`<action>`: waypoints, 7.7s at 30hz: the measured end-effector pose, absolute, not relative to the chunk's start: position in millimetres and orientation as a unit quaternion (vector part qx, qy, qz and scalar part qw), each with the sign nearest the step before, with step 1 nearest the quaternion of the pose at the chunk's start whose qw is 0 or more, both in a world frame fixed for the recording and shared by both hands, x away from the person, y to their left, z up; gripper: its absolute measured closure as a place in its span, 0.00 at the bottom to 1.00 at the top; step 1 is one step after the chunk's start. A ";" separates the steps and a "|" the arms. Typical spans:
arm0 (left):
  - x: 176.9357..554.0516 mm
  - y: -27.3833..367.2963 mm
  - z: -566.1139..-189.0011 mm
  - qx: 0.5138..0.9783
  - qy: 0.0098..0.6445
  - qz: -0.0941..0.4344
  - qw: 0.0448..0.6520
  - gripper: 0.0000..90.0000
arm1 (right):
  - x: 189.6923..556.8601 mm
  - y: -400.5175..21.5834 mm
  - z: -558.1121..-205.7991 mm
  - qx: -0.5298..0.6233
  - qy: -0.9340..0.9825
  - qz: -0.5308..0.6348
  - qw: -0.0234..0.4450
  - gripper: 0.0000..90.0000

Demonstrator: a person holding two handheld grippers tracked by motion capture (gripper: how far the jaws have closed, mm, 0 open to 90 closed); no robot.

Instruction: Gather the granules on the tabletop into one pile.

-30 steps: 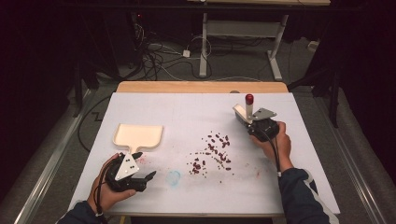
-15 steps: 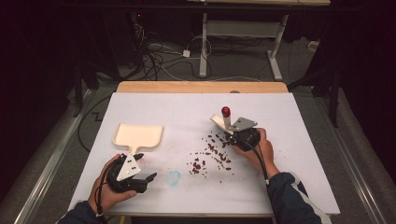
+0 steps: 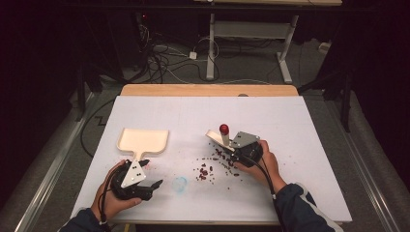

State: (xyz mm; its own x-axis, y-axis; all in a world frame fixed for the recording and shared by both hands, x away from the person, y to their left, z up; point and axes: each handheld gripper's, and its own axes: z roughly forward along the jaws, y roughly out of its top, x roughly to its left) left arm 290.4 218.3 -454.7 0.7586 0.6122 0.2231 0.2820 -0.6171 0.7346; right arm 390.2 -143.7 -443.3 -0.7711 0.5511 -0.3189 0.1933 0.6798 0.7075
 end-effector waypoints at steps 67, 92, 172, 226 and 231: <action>289.4 231.7 -448.5 0.849 0.285 0.243 0.373 0.23 | 348.4 -126.7 -437.4 0.246 0.862 0.425 0.124 0.75; 288.2 226.2 -451.2 0.862 0.270 0.240 0.357 0.23 | 316.9 -196.6 -427.0 0.078 0.893 0.435 0.091 0.75; 293.5 215.8 -457.2 0.880 0.258 0.210 0.339 0.24 | 420.4 -173.9 -437.3 0.025 0.886 0.442 0.140 0.75; 292.1 216.1 -456.6 0.893 0.242 0.182 0.332 0.25 | 335.5 -135.3 -452.8 0.493 0.708 0.466 0.199 0.75; 292.1 216.2 -456.9 0.895 0.240 0.180 0.330 0.25 | 334.6 -135.1 -445.0 0.469 0.717 0.473 0.205 0.75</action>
State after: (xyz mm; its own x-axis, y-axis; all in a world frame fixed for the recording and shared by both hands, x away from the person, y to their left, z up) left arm 292.1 216.2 -456.9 0.8192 0.5495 0.1642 0.3111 -0.6663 0.6777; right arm 334.6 -135.1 -445.0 -0.4765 0.8664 0.1494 0.4788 0.1132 0.8706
